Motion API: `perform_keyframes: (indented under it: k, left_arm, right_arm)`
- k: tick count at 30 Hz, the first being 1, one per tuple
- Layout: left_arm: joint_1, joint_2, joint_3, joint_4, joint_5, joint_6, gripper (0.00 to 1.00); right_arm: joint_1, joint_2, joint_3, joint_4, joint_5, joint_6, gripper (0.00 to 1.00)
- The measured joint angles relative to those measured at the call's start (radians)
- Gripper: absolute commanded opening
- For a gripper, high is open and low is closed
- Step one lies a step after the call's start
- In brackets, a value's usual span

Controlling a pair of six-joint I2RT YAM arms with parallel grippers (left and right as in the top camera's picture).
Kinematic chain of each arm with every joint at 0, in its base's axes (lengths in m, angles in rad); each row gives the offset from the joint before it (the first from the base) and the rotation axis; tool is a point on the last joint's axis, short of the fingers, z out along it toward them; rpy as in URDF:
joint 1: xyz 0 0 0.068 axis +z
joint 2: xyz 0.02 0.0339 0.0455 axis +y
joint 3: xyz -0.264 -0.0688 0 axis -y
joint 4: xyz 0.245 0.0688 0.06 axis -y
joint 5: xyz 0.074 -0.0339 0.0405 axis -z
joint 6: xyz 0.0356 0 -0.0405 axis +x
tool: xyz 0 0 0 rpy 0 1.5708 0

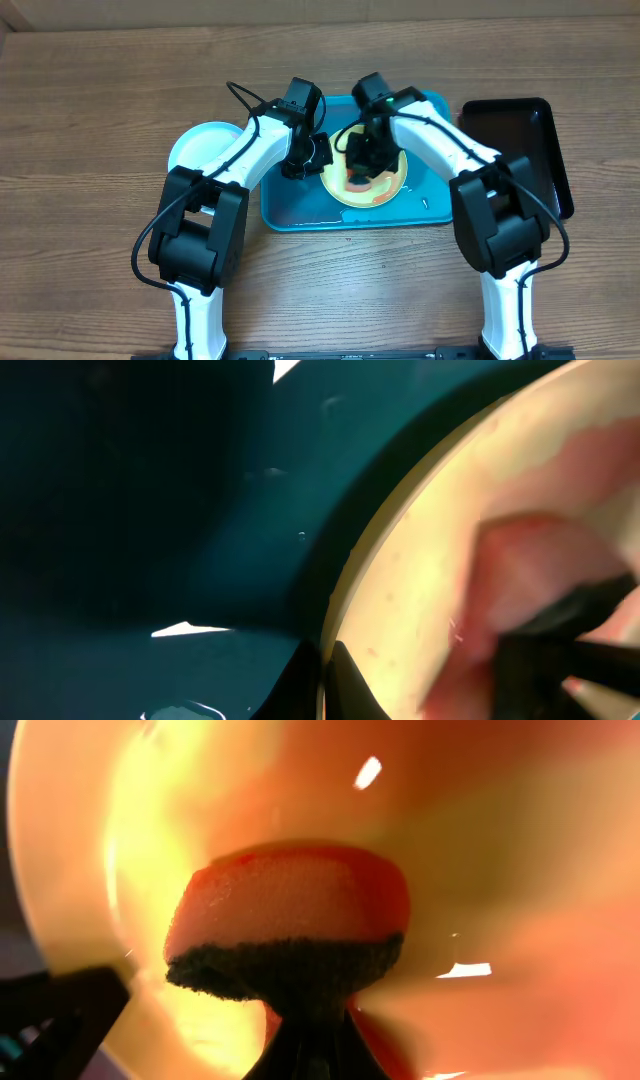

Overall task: Clean dirty plates on tray and stack at the side
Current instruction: 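Scrub the yellow plate with the sponge while left gripper holds it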

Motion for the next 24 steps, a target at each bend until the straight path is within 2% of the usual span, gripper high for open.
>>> perform_keyframes:
  k: [8,14,19,24]
  left_arm:
    - [0.000,0.000,0.000,-0.002,-0.001,0.000,0.04]
    - [-0.005,0.000,0.000,0.003,0.011,0.000,0.04]
    - [-0.008,0.000,0.000,0.009,0.018,0.000,0.04]
    - [-0.008,0.000,0.000,0.009,0.018,0.000,0.04]
  right_arm:
    - [-0.005,0.000,-0.005,-0.095,-0.049,0.007,0.04]
    - [-0.070,0.000,-0.007,-0.159,-0.004,-0.016,0.04]
    - [-0.136,-0.003,-0.010,-0.113,0.027,-0.035,0.04]
    - [-0.176,-0.006,-0.013,0.014,0.057,-0.054,0.04]
